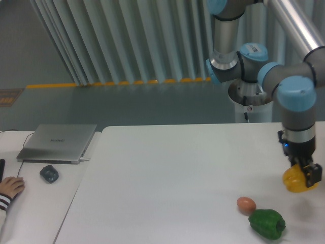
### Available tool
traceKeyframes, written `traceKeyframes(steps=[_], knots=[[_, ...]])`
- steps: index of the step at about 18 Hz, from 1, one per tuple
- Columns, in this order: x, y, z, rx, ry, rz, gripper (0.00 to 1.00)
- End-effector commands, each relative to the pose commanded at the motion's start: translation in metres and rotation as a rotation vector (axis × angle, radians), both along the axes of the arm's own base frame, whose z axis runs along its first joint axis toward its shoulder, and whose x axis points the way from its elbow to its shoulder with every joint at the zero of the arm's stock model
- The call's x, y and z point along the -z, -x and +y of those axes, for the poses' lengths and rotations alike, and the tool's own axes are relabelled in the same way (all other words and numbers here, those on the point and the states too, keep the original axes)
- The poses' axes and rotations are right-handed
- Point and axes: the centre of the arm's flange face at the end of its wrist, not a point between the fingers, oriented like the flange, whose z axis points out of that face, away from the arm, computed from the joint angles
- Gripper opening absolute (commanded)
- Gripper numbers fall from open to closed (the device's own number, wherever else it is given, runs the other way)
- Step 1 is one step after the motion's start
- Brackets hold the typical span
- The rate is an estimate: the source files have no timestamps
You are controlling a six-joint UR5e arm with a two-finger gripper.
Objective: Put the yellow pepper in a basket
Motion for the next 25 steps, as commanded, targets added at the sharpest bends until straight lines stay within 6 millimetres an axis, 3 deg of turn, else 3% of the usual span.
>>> traceKeyframes(steps=[4,7,11,18,25], knots=[[0.006,0.022,-0.029,0.014,0.022,-0.016,0.47],[0.013,0.035,-0.068,0.058,0.098,-0.132,0.47],[0.015,0.055,-0.1,0.174,0.134,-0.153,0.47],[0.001,0.083,-0.118,0.278,0.144,-0.044,0.47],[-0.001,0.115,-0.156,0.473,0.219,0.015,0.48]])
